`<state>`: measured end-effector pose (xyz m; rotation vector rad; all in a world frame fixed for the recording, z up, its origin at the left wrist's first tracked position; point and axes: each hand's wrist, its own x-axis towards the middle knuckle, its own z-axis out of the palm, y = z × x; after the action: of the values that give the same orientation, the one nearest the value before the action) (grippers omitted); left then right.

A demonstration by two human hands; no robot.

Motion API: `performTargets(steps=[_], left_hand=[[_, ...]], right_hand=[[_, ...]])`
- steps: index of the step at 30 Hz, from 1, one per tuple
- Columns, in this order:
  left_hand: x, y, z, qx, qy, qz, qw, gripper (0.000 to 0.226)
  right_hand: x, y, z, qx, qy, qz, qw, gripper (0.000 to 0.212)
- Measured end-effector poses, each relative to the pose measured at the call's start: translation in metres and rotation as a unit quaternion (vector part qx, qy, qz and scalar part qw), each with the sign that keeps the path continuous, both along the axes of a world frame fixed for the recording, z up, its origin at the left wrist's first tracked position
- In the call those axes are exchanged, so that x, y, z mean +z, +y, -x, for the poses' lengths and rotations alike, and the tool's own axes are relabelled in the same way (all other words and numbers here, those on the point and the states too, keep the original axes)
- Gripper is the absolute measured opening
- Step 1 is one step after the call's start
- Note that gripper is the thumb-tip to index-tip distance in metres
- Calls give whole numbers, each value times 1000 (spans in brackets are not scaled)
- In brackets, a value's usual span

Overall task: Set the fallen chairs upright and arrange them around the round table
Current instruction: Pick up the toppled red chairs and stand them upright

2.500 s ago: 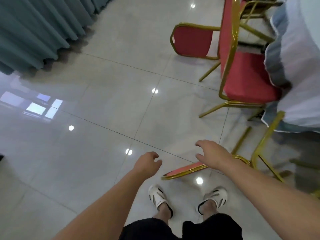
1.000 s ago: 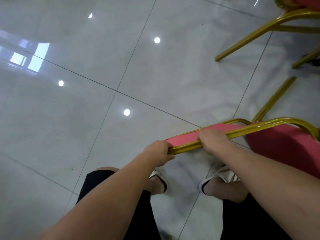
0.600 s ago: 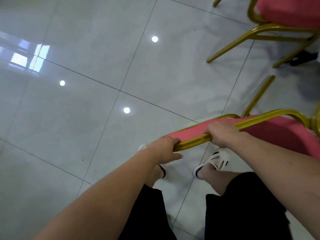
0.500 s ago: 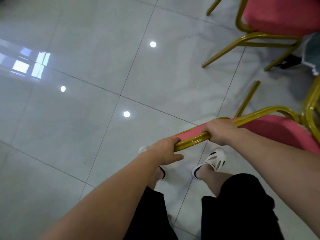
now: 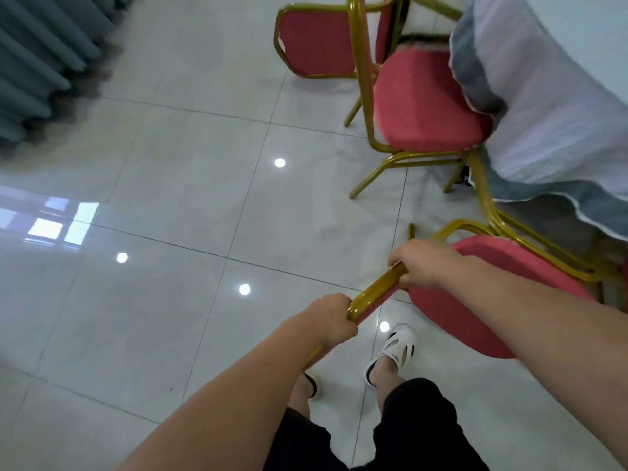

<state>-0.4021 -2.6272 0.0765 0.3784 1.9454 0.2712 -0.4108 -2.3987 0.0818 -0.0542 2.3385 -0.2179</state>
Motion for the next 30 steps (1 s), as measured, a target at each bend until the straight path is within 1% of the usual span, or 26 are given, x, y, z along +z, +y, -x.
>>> performTargets(steps=[2, 4, 6, 7, 10, 12, 16, 18, 20, 22, 23, 24, 26, 27, 28, 30], left_hand=[[16, 19, 1, 5, 1, 4, 1000, 25], [33, 40, 5, 16, -4, 7, 1000, 24], [52, 67, 12, 25, 7, 8, 1000, 27], [57, 74, 17, 34, 14, 10, 999, 29], [76, 109, 28, 27, 42, -3, 999, 29], [88, 131, 34, 18, 68, -14, 997, 29], [104, 162, 43, 36, 128, -54, 990, 36], [109, 173, 45, 39, 166, -68, 983, 38], [111, 184, 49, 35, 178, -82, 980, 40], [112, 192, 53, 36, 173, -96, 980, 43], [112, 193, 53, 31, 172, -100, 980, 44], [112, 194, 55, 34, 176, -102, 979, 44], [110, 194, 54, 34, 185, -113, 976, 42], [109, 193, 54, 29, 186, -117, 975, 42], [109, 193, 55, 19, 189, -123, 974, 40], [108, 195, 57, -1, 189, -134, 973, 41]], right_hand=[[16, 23, -4, -45, 16, 0, 999, 47], [31, 43, -10, -81, 26, 1, 996, 41], [49, 62, -23, -119, 43, 1, 992, 34], [53, 64, -27, -131, 49, 9, 990, 35], [67, 80, -48, -187, 62, 22, 980, 47], [71, 88, -62, -222, 72, 30, 972, 48], [77, 92, -90, -303, 106, 62, 945, 57], [81, 81, -103, -339, 115, 99, 929, 58], [85, 61, -116, -372, 105, 144, 911, 64], [88, 36, -128, -411, 107, 185, 886, 69], [90, 18, -134, -441, 119, 205, 866, 68], [91, 2, -136, -474, 127, 230, 841, 66], [93, -38, -142, -560, 143, 289, 763, 60], [91, -59, -142, -591, 149, 300, 734, 57], [87, -80, -140, -609, 152, 294, 721, 56], [76, -116, -135, -632, 152, 264, 713, 62]])
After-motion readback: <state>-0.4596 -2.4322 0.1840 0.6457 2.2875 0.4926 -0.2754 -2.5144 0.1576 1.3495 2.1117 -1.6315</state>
